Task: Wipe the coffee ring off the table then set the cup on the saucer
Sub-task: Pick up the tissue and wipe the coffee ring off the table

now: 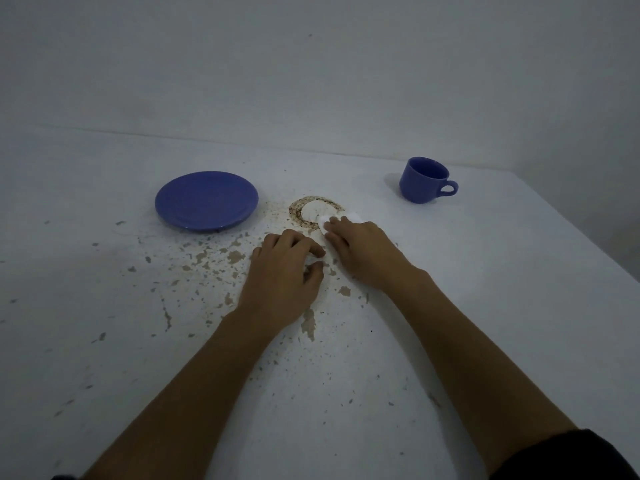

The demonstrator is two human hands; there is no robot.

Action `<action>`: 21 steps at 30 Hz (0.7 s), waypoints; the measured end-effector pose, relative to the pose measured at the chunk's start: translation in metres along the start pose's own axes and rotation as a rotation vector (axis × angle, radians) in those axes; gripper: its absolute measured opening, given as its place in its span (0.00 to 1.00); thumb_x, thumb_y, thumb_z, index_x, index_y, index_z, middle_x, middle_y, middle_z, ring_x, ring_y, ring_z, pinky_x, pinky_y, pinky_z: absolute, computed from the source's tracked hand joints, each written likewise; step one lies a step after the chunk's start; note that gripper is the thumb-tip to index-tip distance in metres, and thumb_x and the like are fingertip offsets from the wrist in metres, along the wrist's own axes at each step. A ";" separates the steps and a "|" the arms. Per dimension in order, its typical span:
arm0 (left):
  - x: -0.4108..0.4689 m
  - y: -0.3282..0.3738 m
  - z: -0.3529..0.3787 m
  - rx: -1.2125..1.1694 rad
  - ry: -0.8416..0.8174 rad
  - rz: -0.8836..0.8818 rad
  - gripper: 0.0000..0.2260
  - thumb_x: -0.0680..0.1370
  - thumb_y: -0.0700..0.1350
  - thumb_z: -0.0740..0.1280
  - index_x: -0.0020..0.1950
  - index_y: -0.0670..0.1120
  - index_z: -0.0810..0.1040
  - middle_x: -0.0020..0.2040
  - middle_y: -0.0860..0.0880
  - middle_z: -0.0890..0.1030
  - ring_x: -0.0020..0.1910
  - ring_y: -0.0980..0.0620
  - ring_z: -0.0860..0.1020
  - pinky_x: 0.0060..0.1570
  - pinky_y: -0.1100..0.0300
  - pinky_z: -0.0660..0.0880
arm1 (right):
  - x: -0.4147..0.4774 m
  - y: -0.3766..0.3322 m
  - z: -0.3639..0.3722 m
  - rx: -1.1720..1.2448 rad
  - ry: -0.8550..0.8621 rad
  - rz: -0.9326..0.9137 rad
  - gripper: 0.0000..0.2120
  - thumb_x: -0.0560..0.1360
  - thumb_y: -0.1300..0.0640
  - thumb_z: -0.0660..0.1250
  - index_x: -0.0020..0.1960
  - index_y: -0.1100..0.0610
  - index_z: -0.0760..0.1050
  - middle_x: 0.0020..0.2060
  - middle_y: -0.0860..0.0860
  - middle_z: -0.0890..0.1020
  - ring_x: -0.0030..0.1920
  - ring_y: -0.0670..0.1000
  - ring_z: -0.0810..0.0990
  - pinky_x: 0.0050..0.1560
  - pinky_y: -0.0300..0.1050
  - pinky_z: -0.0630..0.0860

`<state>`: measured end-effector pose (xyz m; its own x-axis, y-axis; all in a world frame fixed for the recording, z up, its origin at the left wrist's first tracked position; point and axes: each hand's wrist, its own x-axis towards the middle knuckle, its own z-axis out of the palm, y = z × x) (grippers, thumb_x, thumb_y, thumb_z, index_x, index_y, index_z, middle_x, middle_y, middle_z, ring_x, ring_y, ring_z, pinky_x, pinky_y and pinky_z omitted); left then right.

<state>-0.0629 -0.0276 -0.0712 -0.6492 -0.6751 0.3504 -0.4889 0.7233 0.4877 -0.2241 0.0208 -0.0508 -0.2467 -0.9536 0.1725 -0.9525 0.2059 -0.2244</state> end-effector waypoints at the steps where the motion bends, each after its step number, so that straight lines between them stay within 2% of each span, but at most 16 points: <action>1: 0.000 -0.001 0.000 -0.004 0.002 0.002 0.12 0.78 0.51 0.62 0.60 0.52 0.77 0.61 0.51 0.76 0.60 0.51 0.70 0.59 0.55 0.69 | -0.003 0.004 -0.001 -0.008 -0.020 0.002 0.18 0.82 0.52 0.53 0.66 0.58 0.72 0.64 0.58 0.77 0.61 0.60 0.77 0.62 0.53 0.70; 5: 0.000 -0.002 0.001 -0.010 0.011 0.021 0.12 0.78 0.51 0.62 0.59 0.52 0.77 0.60 0.52 0.77 0.58 0.51 0.71 0.58 0.55 0.70 | -0.005 0.015 -0.008 -0.050 -0.045 0.097 0.18 0.83 0.51 0.53 0.69 0.56 0.70 0.66 0.56 0.77 0.62 0.57 0.76 0.64 0.48 0.69; 8: -0.001 -0.002 0.001 -0.017 0.026 0.027 0.11 0.77 0.51 0.62 0.58 0.52 0.78 0.58 0.51 0.77 0.57 0.51 0.71 0.56 0.54 0.71 | 0.004 0.007 -0.006 -0.056 0.010 0.110 0.16 0.83 0.53 0.52 0.61 0.59 0.74 0.57 0.57 0.80 0.55 0.57 0.78 0.58 0.49 0.72; 11: -0.002 -0.002 0.001 -0.010 0.027 0.028 0.12 0.77 0.51 0.63 0.58 0.52 0.78 0.58 0.51 0.77 0.57 0.50 0.71 0.55 0.55 0.71 | 0.007 -0.008 0.001 -0.021 0.045 0.041 0.15 0.82 0.55 0.52 0.56 0.60 0.74 0.53 0.57 0.79 0.51 0.59 0.77 0.52 0.50 0.71; 14: -0.001 -0.003 0.002 -0.005 0.025 0.028 0.12 0.77 0.50 0.63 0.59 0.51 0.78 0.59 0.50 0.77 0.57 0.50 0.71 0.55 0.55 0.71 | -0.004 -0.009 0.000 0.029 0.034 -0.035 0.16 0.82 0.54 0.53 0.61 0.59 0.75 0.59 0.58 0.79 0.56 0.60 0.77 0.57 0.52 0.71; 17: 0.000 -0.003 0.002 -0.020 0.030 0.031 0.11 0.77 0.50 0.64 0.58 0.51 0.78 0.58 0.51 0.78 0.56 0.50 0.72 0.55 0.53 0.72 | -0.015 0.007 -0.006 -0.014 0.003 -0.018 0.17 0.82 0.51 0.54 0.67 0.55 0.72 0.63 0.55 0.79 0.59 0.57 0.78 0.60 0.50 0.71; 19: 0.000 -0.003 0.002 -0.025 0.031 0.032 0.11 0.77 0.50 0.64 0.57 0.51 0.78 0.57 0.51 0.78 0.56 0.49 0.72 0.55 0.52 0.72 | -0.014 0.013 -0.007 -0.038 0.032 0.018 0.17 0.82 0.51 0.54 0.66 0.55 0.73 0.61 0.55 0.80 0.57 0.57 0.79 0.60 0.49 0.72; 21: -0.001 -0.003 0.001 -0.021 0.032 0.034 0.11 0.77 0.50 0.64 0.57 0.52 0.78 0.57 0.51 0.78 0.56 0.49 0.72 0.54 0.52 0.72 | -0.006 0.009 -0.005 -0.047 0.069 0.037 0.16 0.82 0.52 0.54 0.60 0.58 0.75 0.55 0.56 0.82 0.51 0.56 0.80 0.54 0.49 0.74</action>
<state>-0.0613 -0.0293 -0.0738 -0.6457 -0.6550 0.3925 -0.4543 0.7427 0.4920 -0.2320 0.0293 -0.0488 -0.2920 -0.9282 0.2305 -0.9495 0.2524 -0.1864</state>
